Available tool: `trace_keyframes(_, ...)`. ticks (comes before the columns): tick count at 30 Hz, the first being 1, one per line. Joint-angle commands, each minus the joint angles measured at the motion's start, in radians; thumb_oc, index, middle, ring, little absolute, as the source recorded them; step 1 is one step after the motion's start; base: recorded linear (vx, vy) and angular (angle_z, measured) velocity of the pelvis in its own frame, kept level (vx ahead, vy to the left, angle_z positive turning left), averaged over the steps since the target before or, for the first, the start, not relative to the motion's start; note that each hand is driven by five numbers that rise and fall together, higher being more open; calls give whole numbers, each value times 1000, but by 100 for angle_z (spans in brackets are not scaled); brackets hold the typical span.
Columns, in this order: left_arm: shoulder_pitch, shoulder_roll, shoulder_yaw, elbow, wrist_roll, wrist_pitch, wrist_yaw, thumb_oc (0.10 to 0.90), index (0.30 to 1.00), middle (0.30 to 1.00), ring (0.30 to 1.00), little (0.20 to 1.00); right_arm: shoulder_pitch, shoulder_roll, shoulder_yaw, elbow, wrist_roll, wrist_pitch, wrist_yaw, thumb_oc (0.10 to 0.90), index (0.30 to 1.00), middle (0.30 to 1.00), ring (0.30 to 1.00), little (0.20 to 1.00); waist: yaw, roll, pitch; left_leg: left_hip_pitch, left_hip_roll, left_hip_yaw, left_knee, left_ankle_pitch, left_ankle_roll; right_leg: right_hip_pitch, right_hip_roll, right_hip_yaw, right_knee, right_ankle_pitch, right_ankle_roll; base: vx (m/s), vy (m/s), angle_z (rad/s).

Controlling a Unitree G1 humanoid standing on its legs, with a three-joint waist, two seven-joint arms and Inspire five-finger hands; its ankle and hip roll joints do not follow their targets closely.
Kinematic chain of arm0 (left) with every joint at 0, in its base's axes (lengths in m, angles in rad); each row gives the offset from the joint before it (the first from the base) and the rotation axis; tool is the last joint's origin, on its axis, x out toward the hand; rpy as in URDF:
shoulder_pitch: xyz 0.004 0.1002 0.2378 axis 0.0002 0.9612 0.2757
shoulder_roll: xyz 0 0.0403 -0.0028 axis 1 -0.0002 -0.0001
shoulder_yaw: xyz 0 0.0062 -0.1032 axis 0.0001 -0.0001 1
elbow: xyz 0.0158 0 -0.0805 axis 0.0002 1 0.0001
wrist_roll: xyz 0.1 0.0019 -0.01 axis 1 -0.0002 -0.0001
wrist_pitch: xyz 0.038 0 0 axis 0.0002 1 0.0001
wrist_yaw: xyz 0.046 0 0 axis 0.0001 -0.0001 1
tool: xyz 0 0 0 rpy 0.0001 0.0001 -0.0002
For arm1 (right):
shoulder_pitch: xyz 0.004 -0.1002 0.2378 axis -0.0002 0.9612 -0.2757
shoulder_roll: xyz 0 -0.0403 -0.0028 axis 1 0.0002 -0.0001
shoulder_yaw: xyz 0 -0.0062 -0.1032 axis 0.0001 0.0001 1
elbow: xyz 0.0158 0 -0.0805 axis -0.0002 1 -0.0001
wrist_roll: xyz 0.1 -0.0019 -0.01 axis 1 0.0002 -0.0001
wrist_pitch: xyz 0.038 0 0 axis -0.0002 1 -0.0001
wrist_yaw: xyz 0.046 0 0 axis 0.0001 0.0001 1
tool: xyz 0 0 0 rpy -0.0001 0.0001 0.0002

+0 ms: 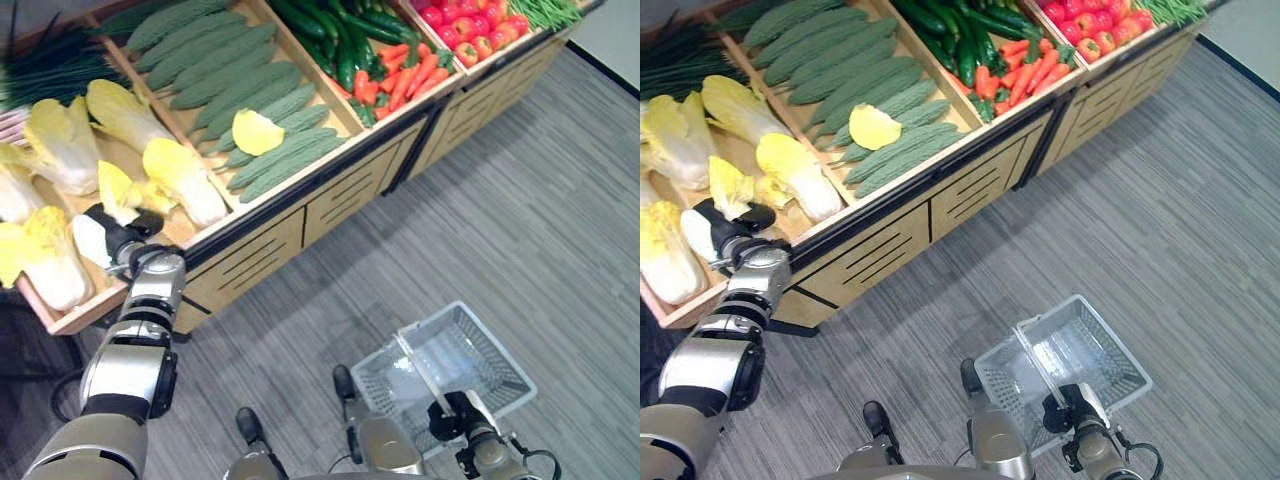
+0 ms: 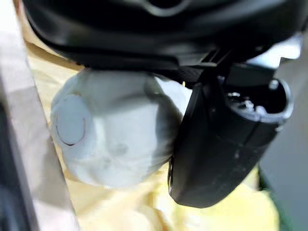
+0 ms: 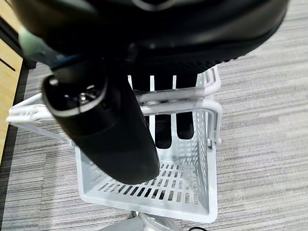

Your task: Get the vegetables into the basket

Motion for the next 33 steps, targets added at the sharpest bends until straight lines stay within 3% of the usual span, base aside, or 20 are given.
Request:
trace_keyframes(1,-19,45,41,-324,161,-127,138,400,300,300,300,300,68,-36,-51,0,11,-16,-12,400,300,300,300,300,12,-23,-20,26,53,-82,1,-10,-72,-26,-52,-4,67,-79,68,-31,-10,15)
trace_keyframes(2,-13,40,50,-388,179,-134,139,400,300,300,300,300,74,-33,-58,-1,11,-15,-11,400,300,300,300,300,14,-25,-21,25,52,-84,1,-12,-71,-25,-53,-5,68,-80,68,-25,8,24)
trace_keyframes(3,36,3,57,-564,215,-175,102,400,300,300,300,300,82,-33,-74,4,11,-17,-11,400,300,300,300,300,16,-25,-24,29,47,-90,1,-17,-68,-15,-59,-8,66,-80,70,-17,17,23)
trace_keyframes(5,105,1,52,-673,180,-255,19,400,300,300,300,300,91,-31,-92,-4,14,-20,-7,400,300,300,300,300,20,-23,-28,28,42,-93,1,-18,-65,-11,-65,-12,64,-78,72,-18,27,12)
trace_keyframes(8,250,-7,50,-795,-112,-430,-220,400,300,300,300,300,106,-41,-118,-16,16,-16,3,400,300,300,300,300,26,-11,-37,32,32,-97,1,-20,-62,-4,-74,-12,58,-73,75,-18,45,5)
trace_keyframes(10,323,-40,36,-871,-305,-466,-370,400,300,300,300,300,118,-42,-121,-37,2,-13,16,400,300,300,300,300,26,-6,-46,33,29,-100,1,-20,-59,-1,-80,-10,53,-69,75,2,36,3)
trace_keyframes(13,444,-61,-18,-956,-531,-445,-592,400,300,300,300,300,134,-45,-144,-40,-11,-10,41,400,300,300,300,300,29,5,-59,35,19,-109,1,-21,-54,10,-90,-19,47,-66,75,2,25,7)
trace_keyframes(14,444,-61,-18,-956,-531,-445,-592,400,300,300,300,300,134,-45,-144,-40,-11,-10,41,400,300,300,300,300,29,5,-59,35,19,-109,1,-21,-54,10,-90,-19,47,-66,75,-21,29,11)
trace_keyframes(15,509,-74,-42,-973,-654,-418,-705,400,300,300,300,300,138,-45,-153,-43,-16,-12,50,400,300,300,300,300,30,8,-60,37,14,-112,1,-21,-53,16,-95,-22,44,-63,76,-22,26,13)
trace_keyframes(17,541,-69,-50,-973,-678,-407,-740,400,300,300,300,300,137,-46,-156,-44,-18,-14,57,400,300,300,300,300,32,11,-63,37,11,-115,1,-22,-51,17,-98,-21,41,-62,77,-15,21,10)
trace_keyframes(21,716,-56,-104,-930,-797,-307,-919,400,300,300,300,300,142,-42,-178,-34,-24,-19,78,400,300,300,300,300,42,15,-71,45,4,-112,1,-23,-46,28,-104,-19,33,-57,79,-4,10,3)
trace_keyframes(26,786,-33,-141,-916,-822,-266,-984,400,300,300,300,300,140,-42,-181,-6,-28,-19,87,400,300,300,300,300,48,18,-76,56,-1,-107,1,-25,-41,36,-109,-12,31,-59,79,0,0,0)
trace_keyframes(33,798,-17,-147,-929,-801,-263,-999,400,300,300,300,300,132,-45,-194,4,-19,-22,83,400,300,300,300,300,59,6,-63,78,-15,-89,51,-47,-27,49,-119,1,46,-73,81,7,10,-3)
